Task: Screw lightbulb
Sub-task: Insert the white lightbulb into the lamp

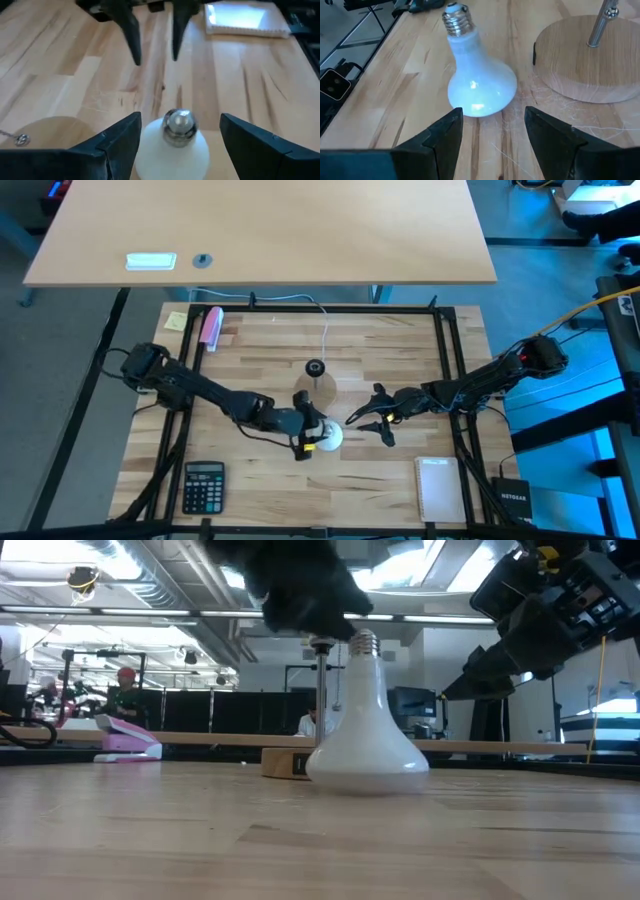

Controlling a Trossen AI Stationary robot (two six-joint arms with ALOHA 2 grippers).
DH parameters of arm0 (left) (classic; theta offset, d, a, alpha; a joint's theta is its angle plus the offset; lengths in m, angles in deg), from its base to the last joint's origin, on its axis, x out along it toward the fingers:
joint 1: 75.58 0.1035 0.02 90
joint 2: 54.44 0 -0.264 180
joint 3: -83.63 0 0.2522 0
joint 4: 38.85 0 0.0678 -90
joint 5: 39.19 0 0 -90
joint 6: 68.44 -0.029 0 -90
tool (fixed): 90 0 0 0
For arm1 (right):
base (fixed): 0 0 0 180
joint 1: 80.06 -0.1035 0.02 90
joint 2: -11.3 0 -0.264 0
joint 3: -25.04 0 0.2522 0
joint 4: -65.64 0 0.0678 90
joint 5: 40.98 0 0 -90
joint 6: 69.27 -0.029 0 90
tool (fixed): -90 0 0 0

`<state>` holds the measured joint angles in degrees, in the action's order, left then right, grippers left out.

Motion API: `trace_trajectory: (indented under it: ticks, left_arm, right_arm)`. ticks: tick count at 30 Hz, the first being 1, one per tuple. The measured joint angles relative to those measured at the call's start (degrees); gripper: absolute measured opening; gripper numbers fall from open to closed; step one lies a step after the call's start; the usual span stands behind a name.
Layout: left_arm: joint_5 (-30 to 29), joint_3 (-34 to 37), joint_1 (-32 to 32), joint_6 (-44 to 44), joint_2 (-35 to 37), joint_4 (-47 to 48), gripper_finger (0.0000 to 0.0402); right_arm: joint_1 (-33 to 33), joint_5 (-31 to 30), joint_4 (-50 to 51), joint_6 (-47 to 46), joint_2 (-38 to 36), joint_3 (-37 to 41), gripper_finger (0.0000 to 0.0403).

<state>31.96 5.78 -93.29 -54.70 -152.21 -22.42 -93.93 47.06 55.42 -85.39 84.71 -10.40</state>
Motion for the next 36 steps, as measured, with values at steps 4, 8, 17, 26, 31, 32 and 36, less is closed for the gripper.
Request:
trace_trajectory:
  ticks: [4, 8, 17, 26, 31, 32, 36]
  left_arm:
    - [2.3, -8.9, 2.3, 0.8, -2.6, 11.7, 0.0260]
    - [7.2, -14.9, 4.5, 3.8, -5.4, 19.7, 0.0260]
    - [13.5, -18.5, 4.4, 5.1, -10.0, 24.4, 0.0260]
    - [12.3, -18.5, 5.0, 4.5, -10.5, 22.8, 0.0241]
    - [12.2, -18.5, 5.1, 4.2, -10.5, 22.6, 0.0193]
    - [12.2, -18.5, 5.1, 4.2, -10.5, 22.7, 0.0182]
    - [12.1, -18.5, 5.1, 3.7, -10.5, 23.4, 0.0136]
  right_arm:
    - [0.0, 0.3, 0.0, 0.0, 0.0, 0.0, 0.0218]
    - [0.0, 1.4, 0.1, -0.1, 0.0, 0.0, 0.0218]
    - [0.0, 1.6, 0.4, -0.1, 0.0, 0.0, 0.0218]
    - [0.0, 1.5, 0.6, -0.1, 0.0, 0.0, 0.0218]
    - [0.0, 1.5, 0.6, -0.1, 0.0, 0.0, 0.0218]
    - [0.0, 1.5, 0.5, -0.1, 0.0, 0.0, 0.0218]
    - [0.0, 1.5, 0.6, -0.1, 0.0, 0.0, 0.0218]
